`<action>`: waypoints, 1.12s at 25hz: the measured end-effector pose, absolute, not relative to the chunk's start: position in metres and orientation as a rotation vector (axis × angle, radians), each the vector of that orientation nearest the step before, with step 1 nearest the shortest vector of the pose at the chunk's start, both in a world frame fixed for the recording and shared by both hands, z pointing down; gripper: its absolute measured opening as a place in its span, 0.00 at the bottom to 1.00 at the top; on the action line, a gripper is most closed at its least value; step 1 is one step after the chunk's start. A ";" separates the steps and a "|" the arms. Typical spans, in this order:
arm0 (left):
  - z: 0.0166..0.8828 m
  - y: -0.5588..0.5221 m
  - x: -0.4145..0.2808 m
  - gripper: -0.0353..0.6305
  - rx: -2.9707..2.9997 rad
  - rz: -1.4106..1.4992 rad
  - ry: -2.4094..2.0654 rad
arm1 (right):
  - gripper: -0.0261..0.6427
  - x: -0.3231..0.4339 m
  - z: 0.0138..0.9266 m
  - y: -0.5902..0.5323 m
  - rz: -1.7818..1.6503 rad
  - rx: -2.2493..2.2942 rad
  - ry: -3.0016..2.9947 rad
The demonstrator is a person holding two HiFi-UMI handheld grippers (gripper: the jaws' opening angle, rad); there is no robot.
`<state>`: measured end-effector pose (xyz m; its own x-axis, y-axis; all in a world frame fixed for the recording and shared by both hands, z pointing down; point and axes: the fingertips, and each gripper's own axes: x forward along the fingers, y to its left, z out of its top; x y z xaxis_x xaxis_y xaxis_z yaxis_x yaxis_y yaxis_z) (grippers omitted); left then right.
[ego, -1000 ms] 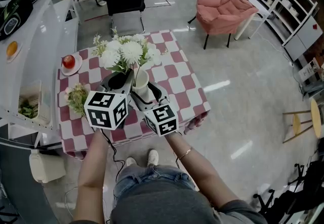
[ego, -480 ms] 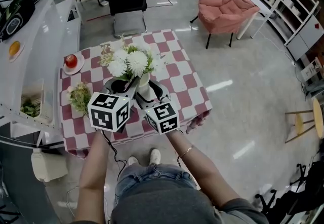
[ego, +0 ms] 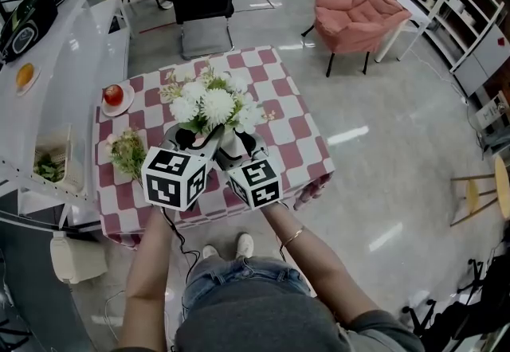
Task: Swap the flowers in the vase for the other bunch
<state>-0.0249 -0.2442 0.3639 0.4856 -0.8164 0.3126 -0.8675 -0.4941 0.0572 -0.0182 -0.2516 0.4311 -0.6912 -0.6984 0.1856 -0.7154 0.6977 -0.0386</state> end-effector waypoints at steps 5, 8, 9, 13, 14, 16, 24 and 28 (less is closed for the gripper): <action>0.364 -0.241 -0.025 0.32 2.514 0.357 -1.481 | 0.46 -0.018 0.432 -0.251 0.157 1.139 -2.754; 0.364 -0.238 -0.027 0.33 2.506 0.347 -1.494 | 0.46 -0.019 0.433 -0.251 0.148 1.129 -2.757; 0.364 -0.237 -0.027 0.33 2.503 0.344 -1.498 | 0.46 -0.019 0.433 -0.251 0.147 1.127 -2.758; 0.365 -0.234 -0.032 0.34 2.489 0.343 -1.519 | 0.46 -0.019 0.433 -0.253 0.165 1.124 -2.761; 0.366 -0.233 -0.033 0.34 2.485 0.344 -1.527 | 0.46 -0.019 0.433 -0.253 0.167 1.123 -2.761; 0.367 -0.230 -0.037 0.34 2.473 0.343 -1.541 | 0.46 -0.018 0.434 -0.253 0.165 1.121 -2.762; 0.374 -0.220 -0.051 0.35 2.415 0.260 -1.566 | 0.46 -0.018 0.434 -0.254 0.184 1.109 -2.777; 0.382 -0.216 -0.062 0.35 2.375 0.228 -1.580 | 0.46 -0.020 0.436 -0.254 0.185 1.095 -2.790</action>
<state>-0.0616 -0.2164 0.3819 0.3896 -0.8768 0.2820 -0.9207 -0.3632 0.1430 -0.0196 -0.2540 0.4358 -0.7259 -0.6658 0.1728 -0.6828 0.7279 -0.0637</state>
